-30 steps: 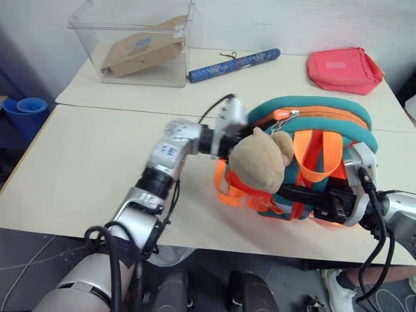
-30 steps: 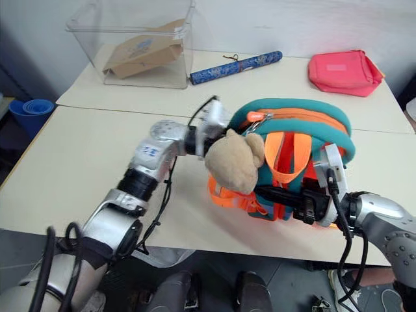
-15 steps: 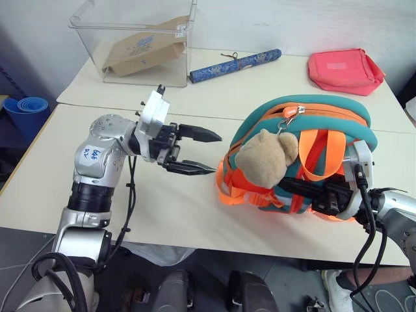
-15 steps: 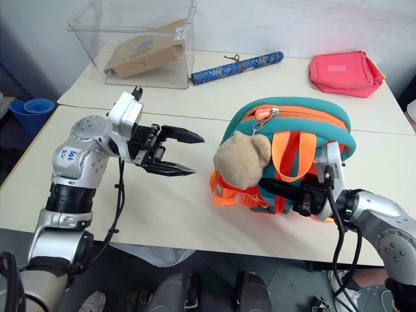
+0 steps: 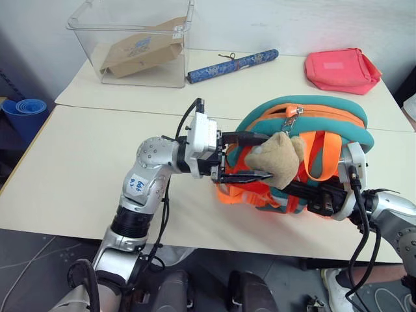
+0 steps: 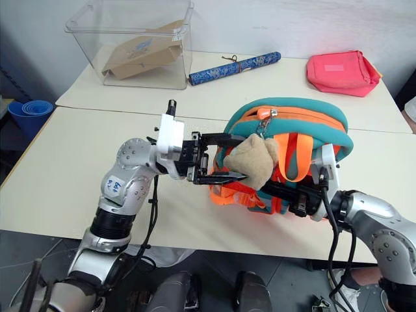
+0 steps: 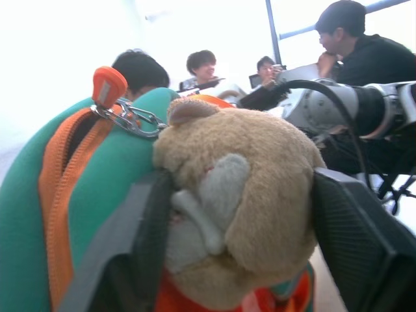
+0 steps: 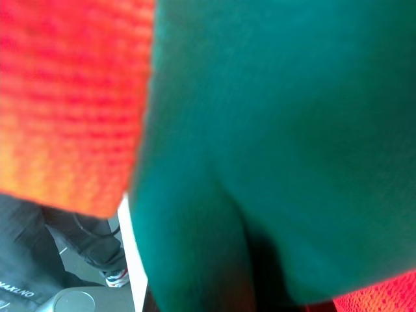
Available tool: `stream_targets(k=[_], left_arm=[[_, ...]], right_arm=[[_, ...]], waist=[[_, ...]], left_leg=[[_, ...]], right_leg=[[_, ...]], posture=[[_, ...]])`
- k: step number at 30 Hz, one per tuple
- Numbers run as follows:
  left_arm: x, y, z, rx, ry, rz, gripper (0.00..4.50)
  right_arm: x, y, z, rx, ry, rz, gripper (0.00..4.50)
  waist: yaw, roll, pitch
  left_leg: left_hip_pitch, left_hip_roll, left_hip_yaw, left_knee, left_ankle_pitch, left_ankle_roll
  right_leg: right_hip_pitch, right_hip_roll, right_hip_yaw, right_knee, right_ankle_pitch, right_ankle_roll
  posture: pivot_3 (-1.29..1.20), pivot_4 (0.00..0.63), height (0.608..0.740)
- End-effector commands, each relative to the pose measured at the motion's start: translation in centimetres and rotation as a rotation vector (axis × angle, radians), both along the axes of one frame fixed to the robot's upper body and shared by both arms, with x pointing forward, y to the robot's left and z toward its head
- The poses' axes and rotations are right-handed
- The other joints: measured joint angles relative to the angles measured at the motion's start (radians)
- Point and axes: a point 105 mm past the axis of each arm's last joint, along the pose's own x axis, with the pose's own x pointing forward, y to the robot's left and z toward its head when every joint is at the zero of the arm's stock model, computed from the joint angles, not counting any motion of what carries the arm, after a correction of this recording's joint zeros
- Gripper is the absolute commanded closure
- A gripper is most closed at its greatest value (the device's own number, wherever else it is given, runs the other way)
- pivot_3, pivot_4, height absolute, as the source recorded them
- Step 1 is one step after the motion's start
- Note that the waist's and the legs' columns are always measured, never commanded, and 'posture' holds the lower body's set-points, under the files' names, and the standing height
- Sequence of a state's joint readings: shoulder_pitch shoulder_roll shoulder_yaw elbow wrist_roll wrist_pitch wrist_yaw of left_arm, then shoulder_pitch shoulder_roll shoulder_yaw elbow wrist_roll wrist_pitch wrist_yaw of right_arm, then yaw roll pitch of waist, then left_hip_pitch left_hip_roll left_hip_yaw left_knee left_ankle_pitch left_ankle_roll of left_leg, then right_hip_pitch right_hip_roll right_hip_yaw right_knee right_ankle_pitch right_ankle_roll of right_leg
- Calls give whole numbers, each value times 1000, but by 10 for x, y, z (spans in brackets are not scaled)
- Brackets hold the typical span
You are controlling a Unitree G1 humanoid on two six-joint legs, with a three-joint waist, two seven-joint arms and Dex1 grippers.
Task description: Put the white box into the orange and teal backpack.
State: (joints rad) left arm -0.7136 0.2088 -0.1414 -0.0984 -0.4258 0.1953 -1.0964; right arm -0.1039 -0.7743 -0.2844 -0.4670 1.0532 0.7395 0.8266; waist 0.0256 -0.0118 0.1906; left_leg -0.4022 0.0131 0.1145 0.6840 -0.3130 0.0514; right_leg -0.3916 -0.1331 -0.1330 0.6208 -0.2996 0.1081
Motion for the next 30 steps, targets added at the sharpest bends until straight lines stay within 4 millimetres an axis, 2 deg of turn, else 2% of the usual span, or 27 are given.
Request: stream_targets(k=[1,2,7,10,12,14,16,17,20,24,27,30], left_arm=[[4,1,5,8,-30,20,2701],[11,9,7,18,-36,48,2988],[48,55,41,-42,-3,204,4211],[59,80,50,-19,35,245,4211],[61,98,40,90,94,243,4211],[68,122,16,277,180,284,4211],[89,142,-6,384,203,418,4211],[94,146,-18,431,201,444,4211],[86,140,-67,640,162,358,4211],[82,105,-101,637,130,277,4211],[90,80,-118,541,151,309,4211],[90,66,-114,449,117,308,4211]], right_arm=[[-5,3,4,9,-21,14,4500],[-5,2,3,11,-22,4,4500],[-5,-1,2,31,-33,-44,4500],[-7,-2,0,42,-35,-67,4500],[-8,-4,-1,54,-36,-83,4500],[-9,-7,-1,71,-37,-107,4500],[-9,-9,-2,87,-38,-134,4500],[-10,-10,-3,92,-38,-142,4500],[-11,-10,-6,106,-35,-166,4500],[-13,-10,-9,128,-25,-188,4500],[-12,-10,-14,135,-14,-199,4500],[-11,-11,-16,141,-12,-208,4500]], waist=[[0,0,0],[0,0,0],[0,0,0],[-1,0,0],[-2,0,0],[-4,0,0],[-3,0,0],[-2,0,0],[1,0,0],[1,-1,0],[1,-1,-1],[3,-1,-1]], left_leg=[[0,0,0,0,0,0],[0,0,0,0,0,0],[0,0,0,0,0,0],[0,0,0,0,0,0],[0,0,0,0,0,0],[0,0,1,0,0,0],[1,0,3,-1,0,0],[1,0,3,-1,0,0],[2,-1,4,-1,0,0],[0,-1,4,0,-2,2],[0,-1,4,0,-2,2],[1,-1,4,0,-1,3]], right_leg=[[0,0,0,0,0,0],[0,0,0,0,0,0],[0,0,0,0,0,0],[-1,0,-1,0,0,0],[-1,1,-1,0,0,0],[-1,1,-3,1,0,0],[-2,3,-4,1,0,0],[-2,3,-4,2,0,0],[-2,2,-3,2,0,1],[-2,1,-1,1,1,1],[-2,1,-1,1,1,1],[-1,-1,-1,1,1,2]], posture=[[0,150,740],[0,150,740],[0,150,740],[0,150,740],[0,150,740],[0,150,740],[0,150,740],[0,150,740],[0,150,740],[0,150,740],[0,150,740],[0,150,740]])
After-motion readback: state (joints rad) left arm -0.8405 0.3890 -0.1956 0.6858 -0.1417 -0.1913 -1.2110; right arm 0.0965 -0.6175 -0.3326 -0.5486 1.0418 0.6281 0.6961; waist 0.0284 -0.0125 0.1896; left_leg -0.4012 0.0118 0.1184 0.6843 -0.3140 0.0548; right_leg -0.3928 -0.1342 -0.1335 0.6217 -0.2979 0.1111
